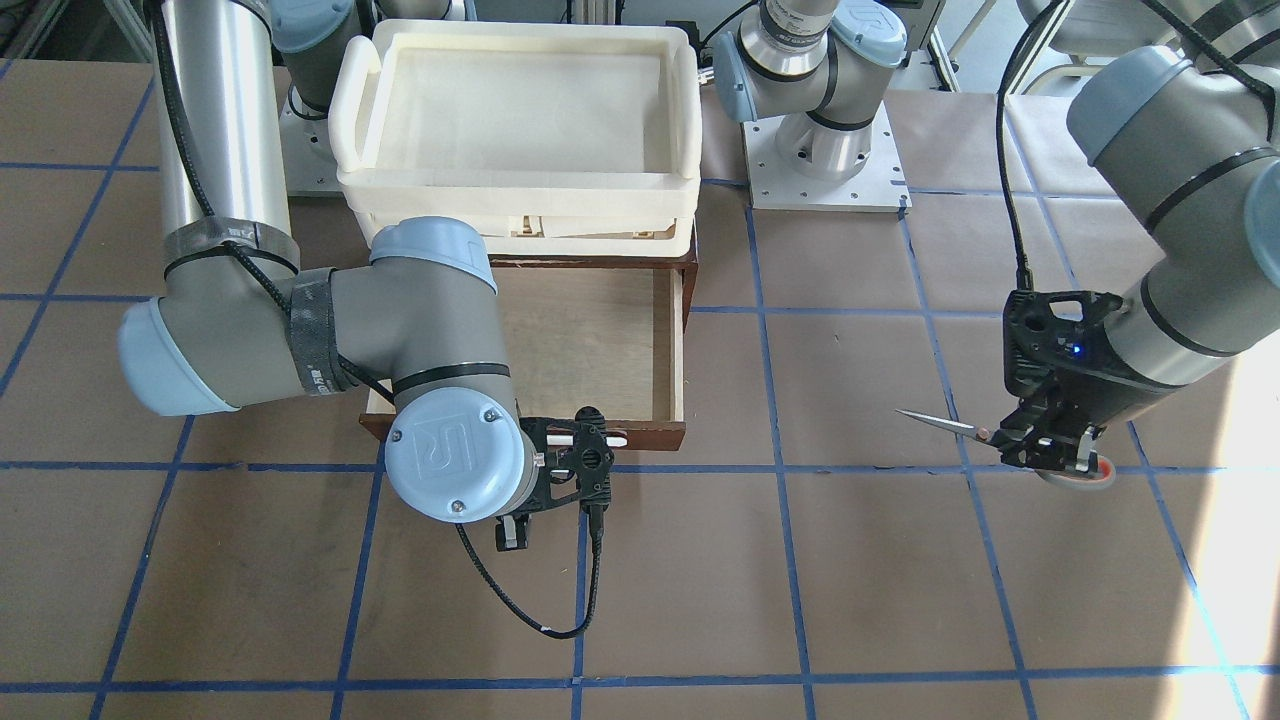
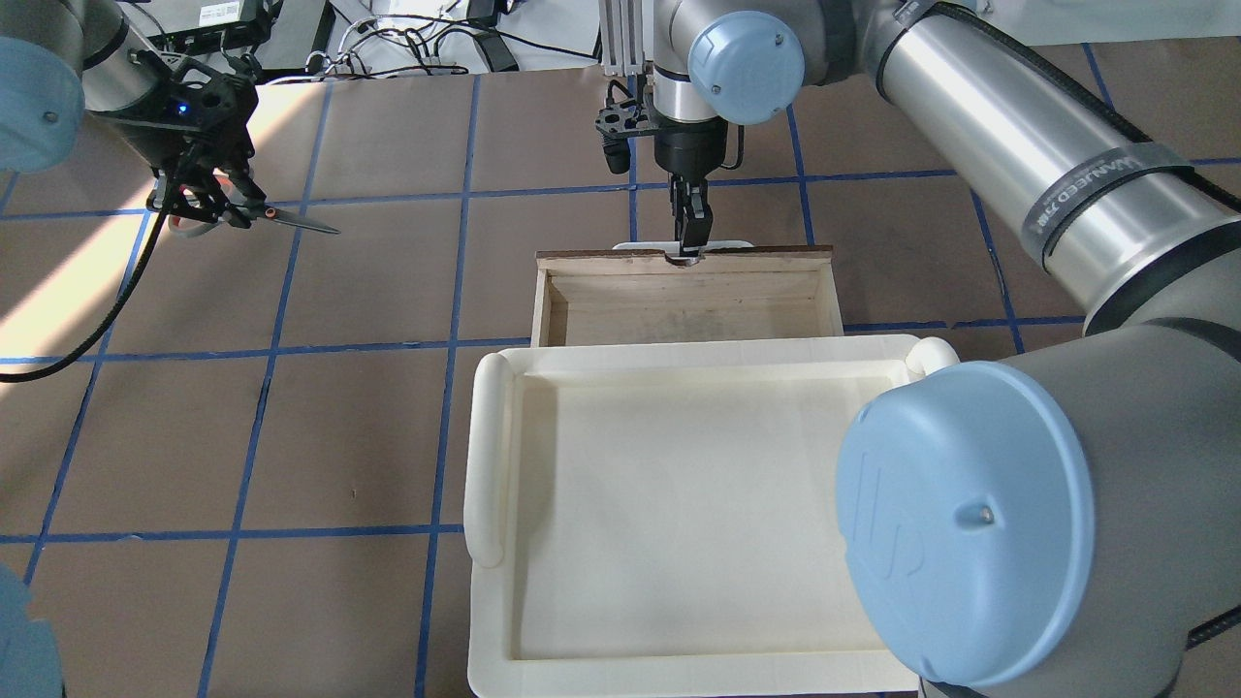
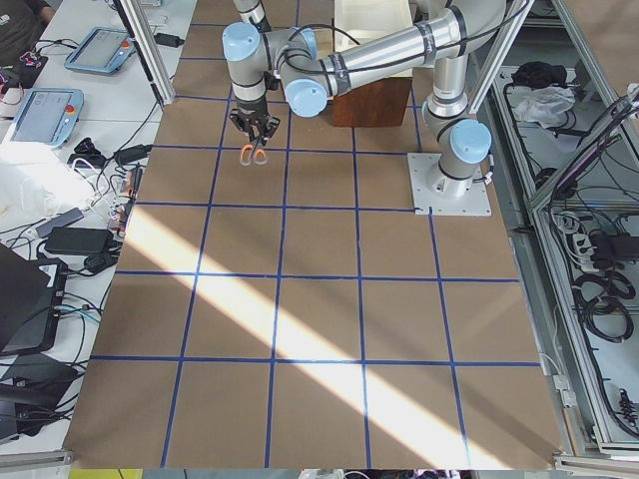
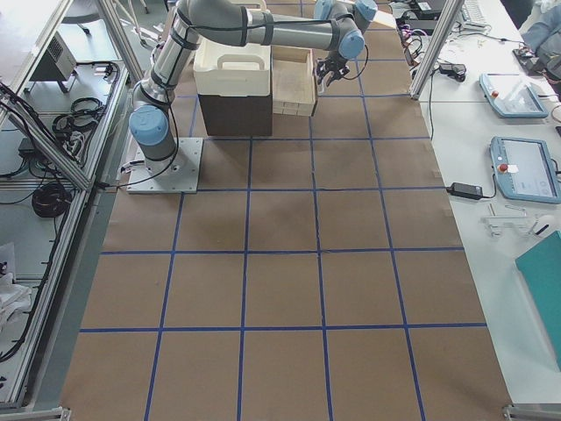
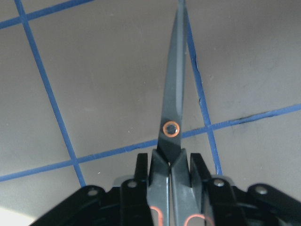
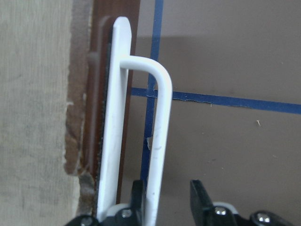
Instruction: Place scissors in drawer with both arms
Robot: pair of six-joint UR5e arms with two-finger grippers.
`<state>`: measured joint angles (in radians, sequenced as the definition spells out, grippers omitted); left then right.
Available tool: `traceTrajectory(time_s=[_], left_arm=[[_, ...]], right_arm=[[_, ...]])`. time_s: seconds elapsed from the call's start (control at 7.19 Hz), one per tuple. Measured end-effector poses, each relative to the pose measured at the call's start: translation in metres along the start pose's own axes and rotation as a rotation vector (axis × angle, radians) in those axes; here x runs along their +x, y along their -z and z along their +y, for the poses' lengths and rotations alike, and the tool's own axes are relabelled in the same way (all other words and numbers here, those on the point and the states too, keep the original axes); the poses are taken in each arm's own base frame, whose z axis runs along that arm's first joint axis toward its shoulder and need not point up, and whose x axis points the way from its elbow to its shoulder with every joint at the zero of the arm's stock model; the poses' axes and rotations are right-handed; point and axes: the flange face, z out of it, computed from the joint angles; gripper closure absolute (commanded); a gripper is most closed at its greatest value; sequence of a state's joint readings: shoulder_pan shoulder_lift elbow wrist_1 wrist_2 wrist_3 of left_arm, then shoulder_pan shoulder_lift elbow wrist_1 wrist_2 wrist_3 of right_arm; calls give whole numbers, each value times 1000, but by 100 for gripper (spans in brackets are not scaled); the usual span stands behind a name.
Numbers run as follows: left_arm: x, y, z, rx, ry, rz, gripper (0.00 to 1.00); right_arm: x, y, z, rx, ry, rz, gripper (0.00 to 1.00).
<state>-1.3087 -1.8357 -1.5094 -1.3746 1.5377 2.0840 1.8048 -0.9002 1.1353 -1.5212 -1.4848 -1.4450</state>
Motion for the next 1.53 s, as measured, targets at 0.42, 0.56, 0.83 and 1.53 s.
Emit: traceTrajectory(time_s=[0.42, 0.56, 0.83, 1.53], left_arm=[[3, 13, -41, 18, -9, 14, 100], [5, 18, -58, 22, -10, 22, 100], [3, 22, -98, 25, 5, 33, 100], [1, 9, -237, 25, 83, 63, 100]], right_arm=[[-9, 23, -1, 11, -11, 49, 0], [-19, 42, 0, 12, -11, 80, 0], [-49, 96, 22, 10, -46, 165, 0], [-187, 188, 142, 109, -646, 298, 0]])
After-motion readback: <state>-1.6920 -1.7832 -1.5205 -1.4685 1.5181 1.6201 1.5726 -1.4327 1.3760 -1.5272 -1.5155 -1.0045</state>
